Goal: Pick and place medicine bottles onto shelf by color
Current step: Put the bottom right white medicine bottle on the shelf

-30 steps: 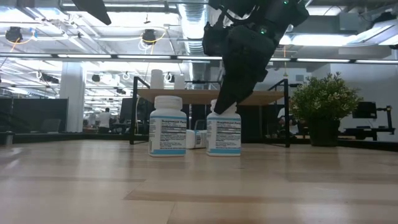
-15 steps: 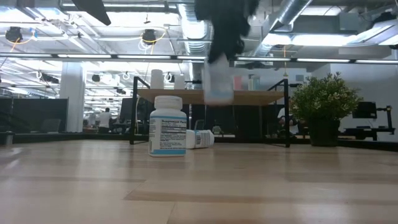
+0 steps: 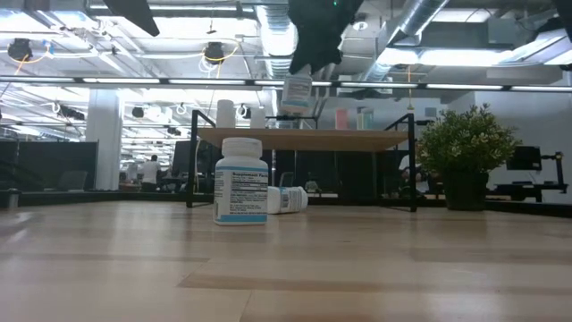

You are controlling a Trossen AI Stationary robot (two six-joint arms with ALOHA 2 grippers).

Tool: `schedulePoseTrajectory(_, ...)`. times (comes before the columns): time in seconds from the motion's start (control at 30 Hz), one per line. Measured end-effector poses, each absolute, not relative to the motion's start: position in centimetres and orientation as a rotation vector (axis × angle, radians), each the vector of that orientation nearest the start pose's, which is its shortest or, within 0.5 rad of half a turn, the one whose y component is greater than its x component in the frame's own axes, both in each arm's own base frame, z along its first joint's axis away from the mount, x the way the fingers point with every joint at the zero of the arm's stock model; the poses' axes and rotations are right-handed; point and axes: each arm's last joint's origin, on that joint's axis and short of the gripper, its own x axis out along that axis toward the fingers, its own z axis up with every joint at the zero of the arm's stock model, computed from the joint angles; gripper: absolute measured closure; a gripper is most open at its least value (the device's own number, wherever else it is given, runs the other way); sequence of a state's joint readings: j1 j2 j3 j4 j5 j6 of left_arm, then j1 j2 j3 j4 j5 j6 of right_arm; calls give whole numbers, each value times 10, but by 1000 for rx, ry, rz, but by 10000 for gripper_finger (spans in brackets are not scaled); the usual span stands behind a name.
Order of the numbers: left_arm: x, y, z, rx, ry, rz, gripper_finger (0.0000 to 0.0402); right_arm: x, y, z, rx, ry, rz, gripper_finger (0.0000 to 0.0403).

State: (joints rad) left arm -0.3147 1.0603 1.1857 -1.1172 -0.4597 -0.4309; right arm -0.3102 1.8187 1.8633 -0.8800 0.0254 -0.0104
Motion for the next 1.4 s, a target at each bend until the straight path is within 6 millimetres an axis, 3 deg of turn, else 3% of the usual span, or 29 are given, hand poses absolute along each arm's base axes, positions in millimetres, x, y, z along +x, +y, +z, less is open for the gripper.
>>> schedulePoseTrajectory(0.27, 173, -43, 346, -25, 863, 324, 162, 364, -159, 361, 92, 779, -335, 237)
schedulePoseTrajectory(0.43, 173, -43, 346, -25, 862, 324, 162, 363, -185, 346, 124, 817, -356, 237)
schedulePoseTrajectory(0.57, 173, -43, 346, -24, 859, 322, 162, 372, -200, 345, 121, 830, -359, 237)
schedulePoseTrajectory(0.8, 174, -43, 346, -26, 856, 322, 162, 386, -209, 347, 88, 883, -338, 236)
schedulePoseTrajectory(1.1, 174, -43, 346, -26, 856, 322, 162, 393, -217, 333, 96, 932, -345, 232)
schedulePoseTrajectory(1.4, 174, -43, 346, -26, 857, 322, 162, 392, -219, 333, 56, 946, -384, 158)
